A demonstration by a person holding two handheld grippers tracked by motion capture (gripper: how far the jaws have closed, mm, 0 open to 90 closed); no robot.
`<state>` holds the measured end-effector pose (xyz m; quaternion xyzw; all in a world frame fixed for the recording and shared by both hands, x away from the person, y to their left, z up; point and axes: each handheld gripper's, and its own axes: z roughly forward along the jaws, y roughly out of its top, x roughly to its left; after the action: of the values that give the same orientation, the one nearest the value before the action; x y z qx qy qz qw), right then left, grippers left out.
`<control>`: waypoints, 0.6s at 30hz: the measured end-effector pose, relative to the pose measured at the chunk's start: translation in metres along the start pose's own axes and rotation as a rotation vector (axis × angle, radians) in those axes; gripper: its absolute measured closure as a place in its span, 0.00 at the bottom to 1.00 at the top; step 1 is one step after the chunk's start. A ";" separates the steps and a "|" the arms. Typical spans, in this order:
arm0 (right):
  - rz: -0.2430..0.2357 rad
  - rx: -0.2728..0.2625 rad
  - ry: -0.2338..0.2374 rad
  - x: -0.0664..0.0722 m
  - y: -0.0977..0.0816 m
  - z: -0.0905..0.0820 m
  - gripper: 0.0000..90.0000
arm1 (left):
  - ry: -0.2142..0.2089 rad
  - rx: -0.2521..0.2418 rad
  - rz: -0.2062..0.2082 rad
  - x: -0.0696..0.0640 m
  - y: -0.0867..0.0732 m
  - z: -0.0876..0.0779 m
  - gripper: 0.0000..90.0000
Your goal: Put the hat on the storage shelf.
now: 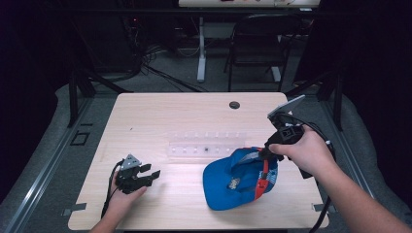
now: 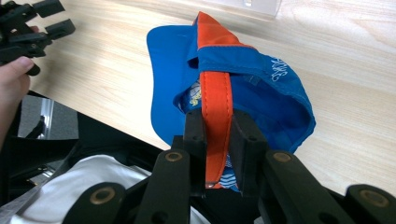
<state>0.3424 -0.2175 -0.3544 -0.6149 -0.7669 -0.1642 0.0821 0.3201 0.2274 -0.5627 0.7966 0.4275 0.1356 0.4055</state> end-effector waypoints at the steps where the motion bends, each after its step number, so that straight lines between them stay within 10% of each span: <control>1: 0.012 -0.011 0.007 0.001 0.000 0.000 0.87 | 0.000 0.000 0.000 0.000 0.000 0.000 0.54; 18: 0.077 -0.016 0.239 -0.010 0.006 -0.004 0.87 | 0.001 -0.001 0.000 0.000 0.000 0.000 0.54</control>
<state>0.3505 -0.2271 -0.3532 -0.6205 -0.7263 -0.2392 0.1740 0.3200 0.2276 -0.5625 0.7963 0.4276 0.1361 0.4057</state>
